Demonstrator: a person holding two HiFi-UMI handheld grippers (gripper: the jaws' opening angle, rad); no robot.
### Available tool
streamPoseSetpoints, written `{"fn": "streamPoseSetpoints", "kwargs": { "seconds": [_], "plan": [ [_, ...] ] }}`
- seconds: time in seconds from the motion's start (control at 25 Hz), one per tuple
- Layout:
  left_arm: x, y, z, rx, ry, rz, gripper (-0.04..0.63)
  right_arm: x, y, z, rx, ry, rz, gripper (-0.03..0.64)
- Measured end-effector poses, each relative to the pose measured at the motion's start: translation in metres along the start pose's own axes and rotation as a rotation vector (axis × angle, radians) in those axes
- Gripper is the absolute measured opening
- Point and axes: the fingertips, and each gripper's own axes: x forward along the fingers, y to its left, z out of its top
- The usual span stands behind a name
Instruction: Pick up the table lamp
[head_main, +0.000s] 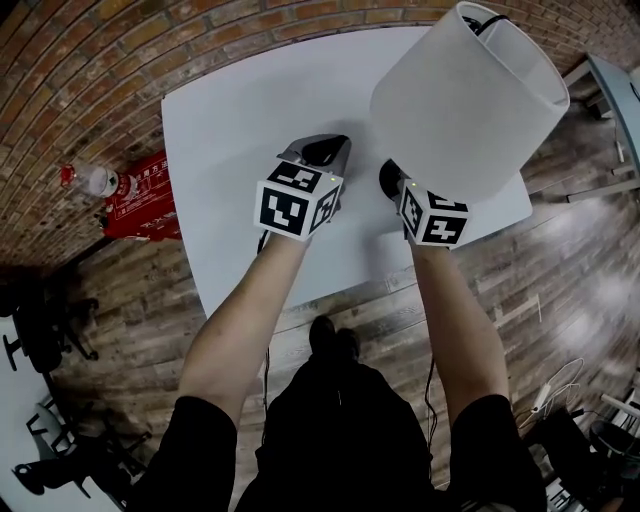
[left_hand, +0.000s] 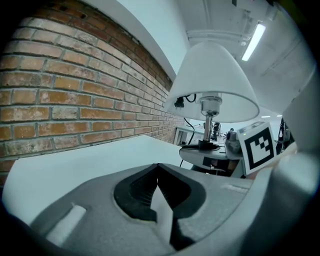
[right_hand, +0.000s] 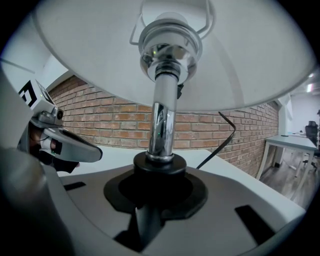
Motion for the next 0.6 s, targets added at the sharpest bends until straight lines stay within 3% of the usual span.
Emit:
{"fn": "streamPoseSetpoints", "kwargs": {
  "seconds": [0.6],
  "plan": [
    [-0.087,-0.044,0.064,-0.001,-0.007,-0.015,0.006,-0.077,0.019,0.082,0.02,0.039,0.011,0.091]
  ]
}}
